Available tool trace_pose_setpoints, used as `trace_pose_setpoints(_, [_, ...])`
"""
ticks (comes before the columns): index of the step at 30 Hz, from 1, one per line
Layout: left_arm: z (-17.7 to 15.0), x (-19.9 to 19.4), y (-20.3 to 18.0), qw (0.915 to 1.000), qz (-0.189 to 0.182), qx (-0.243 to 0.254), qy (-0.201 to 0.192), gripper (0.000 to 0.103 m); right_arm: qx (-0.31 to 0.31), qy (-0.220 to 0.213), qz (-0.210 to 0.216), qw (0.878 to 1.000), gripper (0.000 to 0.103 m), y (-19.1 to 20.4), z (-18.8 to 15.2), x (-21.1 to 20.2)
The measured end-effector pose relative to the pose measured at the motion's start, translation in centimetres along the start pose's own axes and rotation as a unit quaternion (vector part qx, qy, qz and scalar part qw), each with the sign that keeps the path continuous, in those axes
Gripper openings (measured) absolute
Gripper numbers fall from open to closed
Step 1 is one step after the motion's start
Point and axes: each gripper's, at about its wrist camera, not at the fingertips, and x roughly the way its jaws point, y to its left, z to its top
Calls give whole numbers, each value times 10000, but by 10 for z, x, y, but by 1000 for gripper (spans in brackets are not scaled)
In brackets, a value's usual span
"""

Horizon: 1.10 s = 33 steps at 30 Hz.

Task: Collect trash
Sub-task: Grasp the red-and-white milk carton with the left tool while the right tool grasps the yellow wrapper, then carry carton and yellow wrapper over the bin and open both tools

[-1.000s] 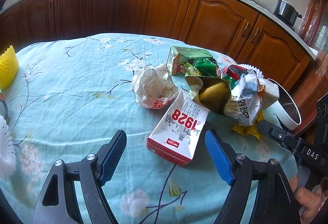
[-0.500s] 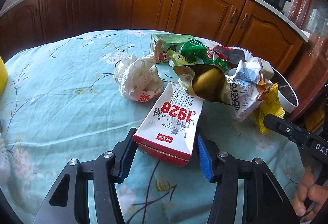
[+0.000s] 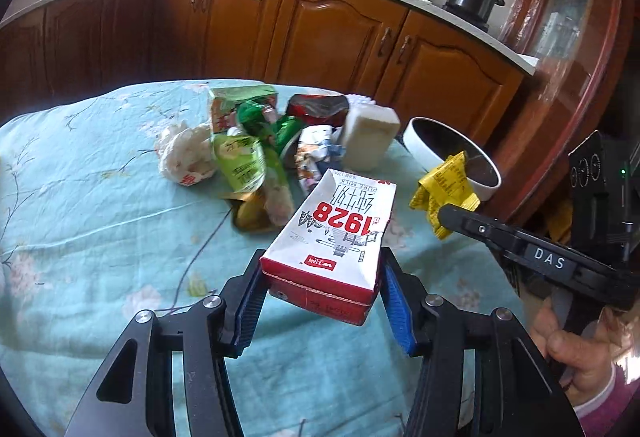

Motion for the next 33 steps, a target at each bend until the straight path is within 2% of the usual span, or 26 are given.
trace_pose_setpoints(5, [7,11,-17,9997,-143,186,20,52,120,-129,-159,9997,6,-18,1,-16])
trace_pose_setpoints(20, [41,83,-61,9976,-423,531,141,52,485,-423,-608,9961,6,-85,18,-50])
trace_pose_setpoints(33, [75,141,-105,9950,-435,886,183,52,572,-476,-955,9926,6,-135,45,-58])
